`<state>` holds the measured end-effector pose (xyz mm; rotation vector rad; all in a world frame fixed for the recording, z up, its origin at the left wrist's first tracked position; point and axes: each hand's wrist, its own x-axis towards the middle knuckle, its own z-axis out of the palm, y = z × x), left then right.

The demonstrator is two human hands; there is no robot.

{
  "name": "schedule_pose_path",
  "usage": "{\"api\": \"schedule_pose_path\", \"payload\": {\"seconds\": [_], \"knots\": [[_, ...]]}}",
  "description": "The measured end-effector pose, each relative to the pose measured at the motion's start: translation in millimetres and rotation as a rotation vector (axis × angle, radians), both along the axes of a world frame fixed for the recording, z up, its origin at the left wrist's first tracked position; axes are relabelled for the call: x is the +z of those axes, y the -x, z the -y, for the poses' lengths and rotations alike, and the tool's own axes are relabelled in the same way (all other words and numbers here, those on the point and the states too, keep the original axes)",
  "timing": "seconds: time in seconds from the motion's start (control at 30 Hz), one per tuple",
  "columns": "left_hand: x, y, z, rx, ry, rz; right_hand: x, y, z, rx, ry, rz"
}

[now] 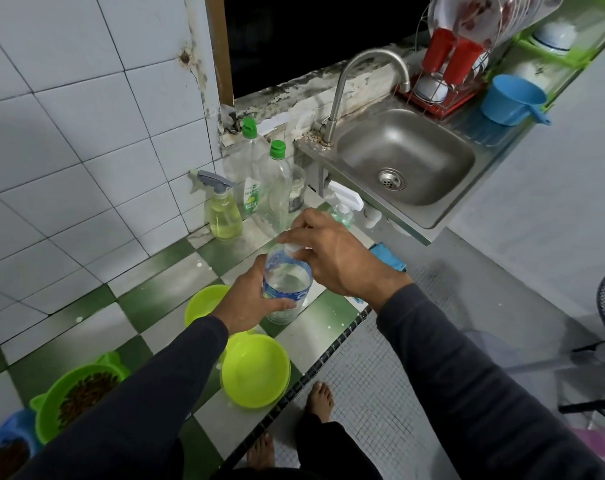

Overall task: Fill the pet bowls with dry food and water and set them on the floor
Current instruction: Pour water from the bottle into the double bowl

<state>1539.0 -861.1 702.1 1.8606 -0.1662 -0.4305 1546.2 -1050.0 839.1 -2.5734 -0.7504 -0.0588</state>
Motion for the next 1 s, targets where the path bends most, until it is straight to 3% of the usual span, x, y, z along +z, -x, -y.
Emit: {"api": "schedule_pose_path", "payload": {"seconds": [0.23, 0.6, 0.8, 1.0], "knots": [[-1.4, 0.3, 0.1, -0.006, -0.003, 0.012, 12.3, -1.6, -5.8, -0.148, 0.003, -0.055], [-6.7, -1.8, 0.2, -0.002, -0.002, 0.008, 17.2, -4.6, 0.0, 0.033, 0.040, -0.074], [-5.5, -2.4, 0.5, -0.015, -0.026, 0.028, 15.0, -3.7, -6.5, -0.237, 0.073, -0.048], [-7.3, -3.3, 0.9, -0.007, -0.029, 0.022, 18.0, -3.5, -1.8, -0.027, 0.039, -0.073]]}}
